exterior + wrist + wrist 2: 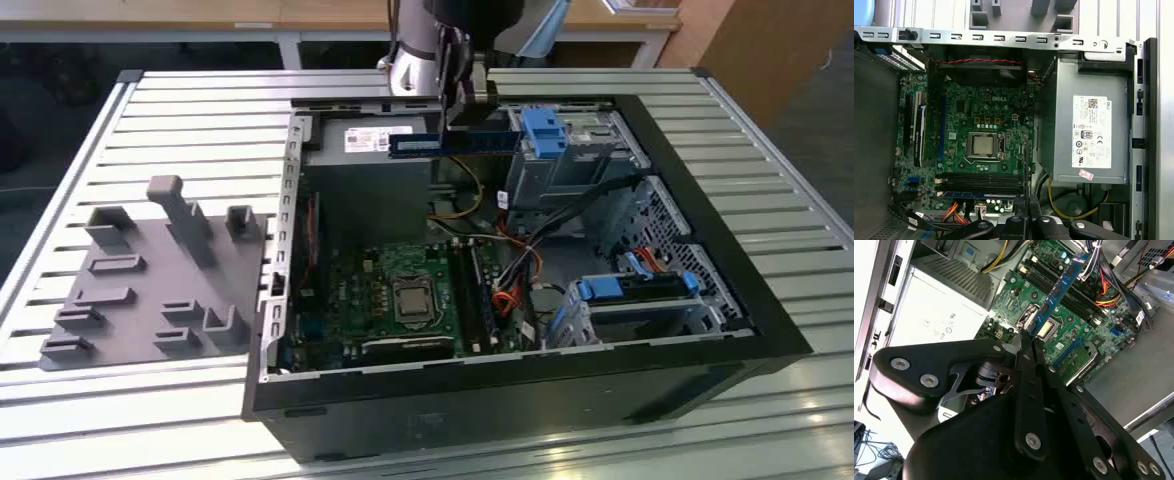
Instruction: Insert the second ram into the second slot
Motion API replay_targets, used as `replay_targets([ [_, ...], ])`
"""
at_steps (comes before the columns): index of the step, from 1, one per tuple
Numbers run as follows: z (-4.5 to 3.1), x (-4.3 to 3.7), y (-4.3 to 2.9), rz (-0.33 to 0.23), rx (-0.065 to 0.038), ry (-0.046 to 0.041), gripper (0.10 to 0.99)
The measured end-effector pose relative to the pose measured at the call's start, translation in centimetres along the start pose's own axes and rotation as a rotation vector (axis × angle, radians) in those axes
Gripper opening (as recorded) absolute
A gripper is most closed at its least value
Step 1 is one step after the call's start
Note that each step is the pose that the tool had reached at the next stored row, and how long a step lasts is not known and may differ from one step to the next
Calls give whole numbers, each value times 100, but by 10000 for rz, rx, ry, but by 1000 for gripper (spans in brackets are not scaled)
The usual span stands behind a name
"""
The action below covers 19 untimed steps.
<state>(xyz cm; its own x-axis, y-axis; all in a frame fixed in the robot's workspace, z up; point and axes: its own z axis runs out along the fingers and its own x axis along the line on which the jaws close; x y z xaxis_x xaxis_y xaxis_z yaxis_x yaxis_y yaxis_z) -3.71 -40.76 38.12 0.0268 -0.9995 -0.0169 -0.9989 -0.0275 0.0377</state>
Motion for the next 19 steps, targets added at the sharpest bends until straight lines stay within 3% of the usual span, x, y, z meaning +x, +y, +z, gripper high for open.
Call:
replay_targets([
  [19,-2,64,2,0,0,-1,137],
])
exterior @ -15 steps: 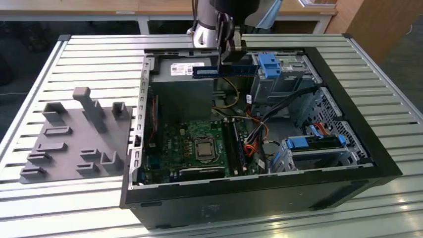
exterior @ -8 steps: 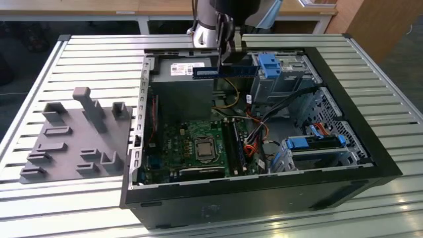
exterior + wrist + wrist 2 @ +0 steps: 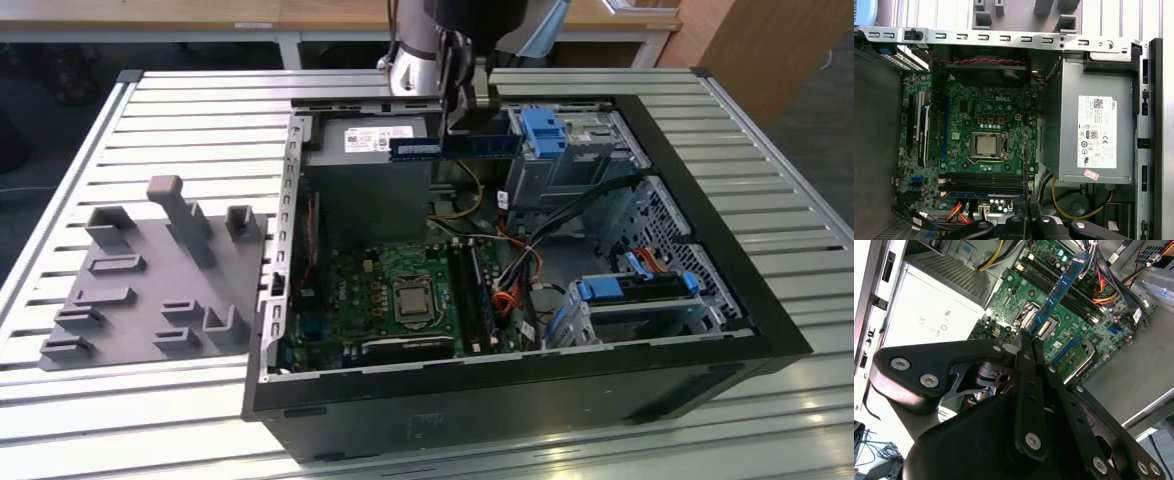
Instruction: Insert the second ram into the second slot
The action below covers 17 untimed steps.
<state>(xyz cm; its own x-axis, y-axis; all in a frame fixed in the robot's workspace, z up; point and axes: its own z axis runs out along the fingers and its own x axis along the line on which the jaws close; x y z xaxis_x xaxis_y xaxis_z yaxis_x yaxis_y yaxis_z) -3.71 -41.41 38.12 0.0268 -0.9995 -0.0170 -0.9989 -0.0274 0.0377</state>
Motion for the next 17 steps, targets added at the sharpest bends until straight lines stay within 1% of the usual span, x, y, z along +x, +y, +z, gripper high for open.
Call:
replay_targets([
  [17,-2,102,3,0,0,0,137],
])
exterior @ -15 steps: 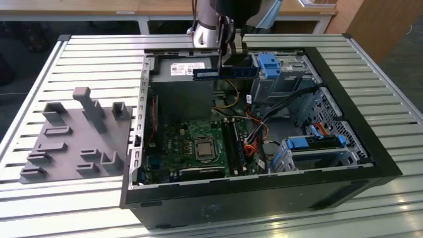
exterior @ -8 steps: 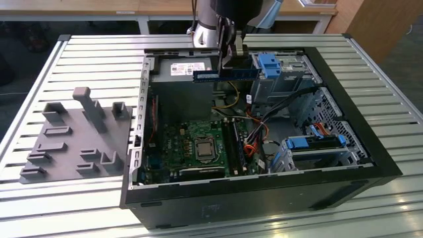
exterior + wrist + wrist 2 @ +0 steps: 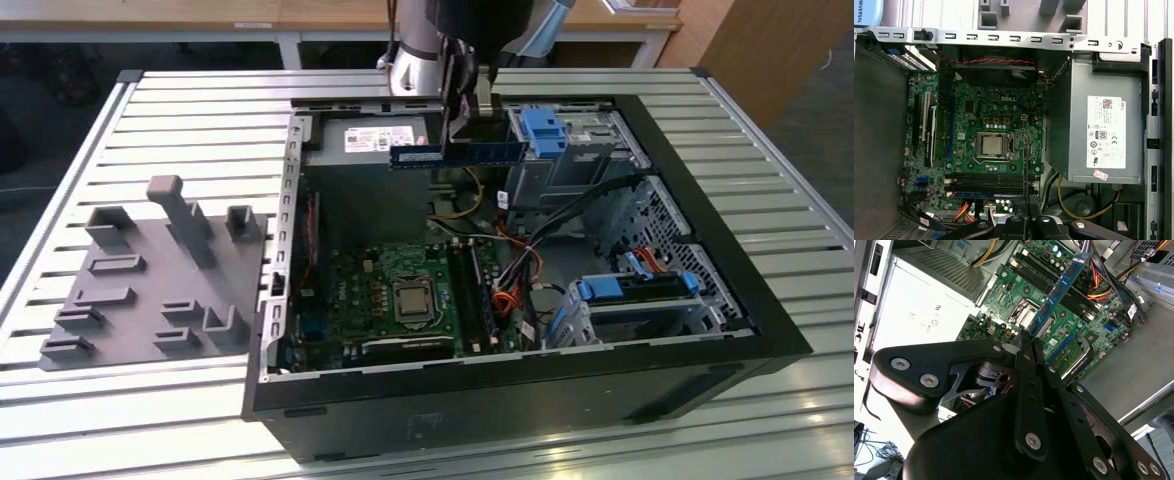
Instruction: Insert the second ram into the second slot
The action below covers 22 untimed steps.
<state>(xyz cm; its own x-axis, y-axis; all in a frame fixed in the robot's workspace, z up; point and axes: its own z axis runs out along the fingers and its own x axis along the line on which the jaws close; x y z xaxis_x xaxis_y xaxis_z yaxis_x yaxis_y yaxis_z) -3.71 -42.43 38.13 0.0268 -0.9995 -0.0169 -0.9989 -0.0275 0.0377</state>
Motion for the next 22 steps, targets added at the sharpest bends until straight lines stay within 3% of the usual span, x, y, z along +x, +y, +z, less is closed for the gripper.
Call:
replay_targets([
  [14,-1,93,3,1,0,0,137],
  [22,-1,106,3,143,3,-5,137],
])
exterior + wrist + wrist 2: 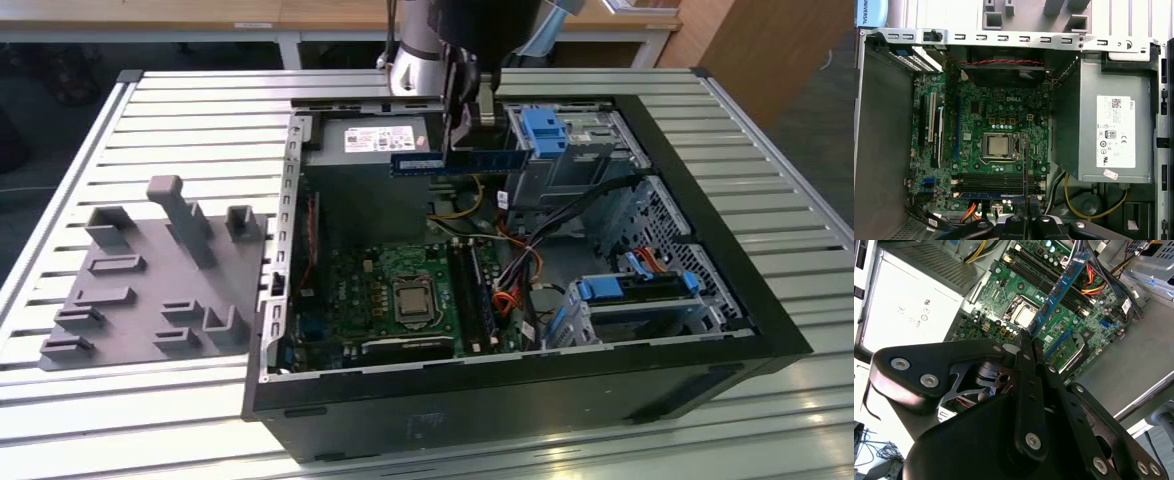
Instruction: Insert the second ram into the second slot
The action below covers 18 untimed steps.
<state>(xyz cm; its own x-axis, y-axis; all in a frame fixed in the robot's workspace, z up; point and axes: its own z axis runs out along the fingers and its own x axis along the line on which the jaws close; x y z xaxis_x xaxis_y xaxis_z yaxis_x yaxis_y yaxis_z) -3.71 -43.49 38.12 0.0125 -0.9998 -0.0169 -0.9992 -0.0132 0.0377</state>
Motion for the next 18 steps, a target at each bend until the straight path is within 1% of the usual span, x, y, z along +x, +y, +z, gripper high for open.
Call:
replay_targets([
  [4,0,0,0,285,5,-10,137],
  [18,0,0,0,1534,25,-50,137],
])
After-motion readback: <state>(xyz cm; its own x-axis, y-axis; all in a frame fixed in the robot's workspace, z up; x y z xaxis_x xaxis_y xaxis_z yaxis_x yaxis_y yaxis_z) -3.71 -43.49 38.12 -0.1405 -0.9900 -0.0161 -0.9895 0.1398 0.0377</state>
